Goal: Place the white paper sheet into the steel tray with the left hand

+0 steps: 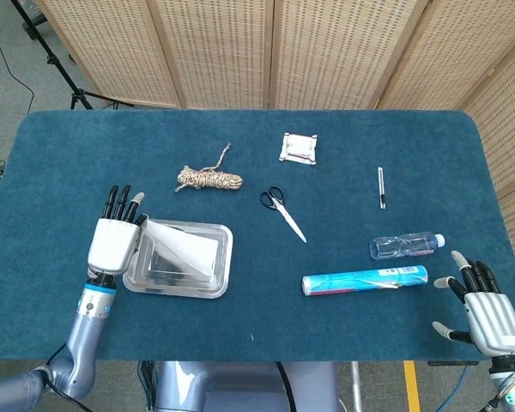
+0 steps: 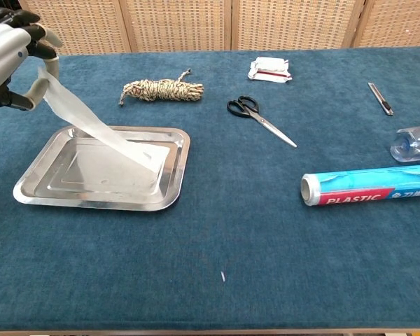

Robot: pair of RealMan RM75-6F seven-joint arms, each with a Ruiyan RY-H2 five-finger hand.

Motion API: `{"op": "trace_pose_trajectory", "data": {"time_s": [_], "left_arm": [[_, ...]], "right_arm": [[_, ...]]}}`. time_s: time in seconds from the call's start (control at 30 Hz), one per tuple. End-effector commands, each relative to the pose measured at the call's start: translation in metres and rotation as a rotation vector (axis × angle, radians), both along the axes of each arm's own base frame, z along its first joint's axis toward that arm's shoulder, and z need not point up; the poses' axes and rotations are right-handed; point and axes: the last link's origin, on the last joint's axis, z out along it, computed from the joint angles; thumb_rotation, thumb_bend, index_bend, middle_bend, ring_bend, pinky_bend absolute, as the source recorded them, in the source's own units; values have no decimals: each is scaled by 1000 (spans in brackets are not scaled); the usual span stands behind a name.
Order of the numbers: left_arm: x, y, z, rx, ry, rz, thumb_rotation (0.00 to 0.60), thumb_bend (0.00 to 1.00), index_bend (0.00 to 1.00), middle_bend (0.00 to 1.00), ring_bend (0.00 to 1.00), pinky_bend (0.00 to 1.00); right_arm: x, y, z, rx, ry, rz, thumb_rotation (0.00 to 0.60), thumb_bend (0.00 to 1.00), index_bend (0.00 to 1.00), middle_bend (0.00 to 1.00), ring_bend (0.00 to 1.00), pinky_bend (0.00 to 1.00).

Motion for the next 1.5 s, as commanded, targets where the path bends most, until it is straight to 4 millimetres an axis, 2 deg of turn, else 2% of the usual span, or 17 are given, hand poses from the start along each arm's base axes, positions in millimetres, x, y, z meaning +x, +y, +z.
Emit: {"op": "trace_pose_trajectory", "data": {"time_s": [0.03,0.37,1.0,1.5], "left_arm": [[-4,-4,-1,-37,34,51,600,521,671,245,0,0],[-6,-11,-13,-125,87,128,600,521,671,246,0,0],[-4,-25,-36,-235,69,237,600,521,671,246,0,0],[-7,-28,-36,-238,91,263,600,521,671,246,0,0]], "right_arm": [[0,0,0,2,1,1,600,0,335,7,0,0],[0,0,0,0,0,1,600,0,335,7,0,0],[1,1,1,-1,-3,4,600,0,335,7,0,0],[1,1,1,-3,-4,5,600,0,335,7,0,0]]}}
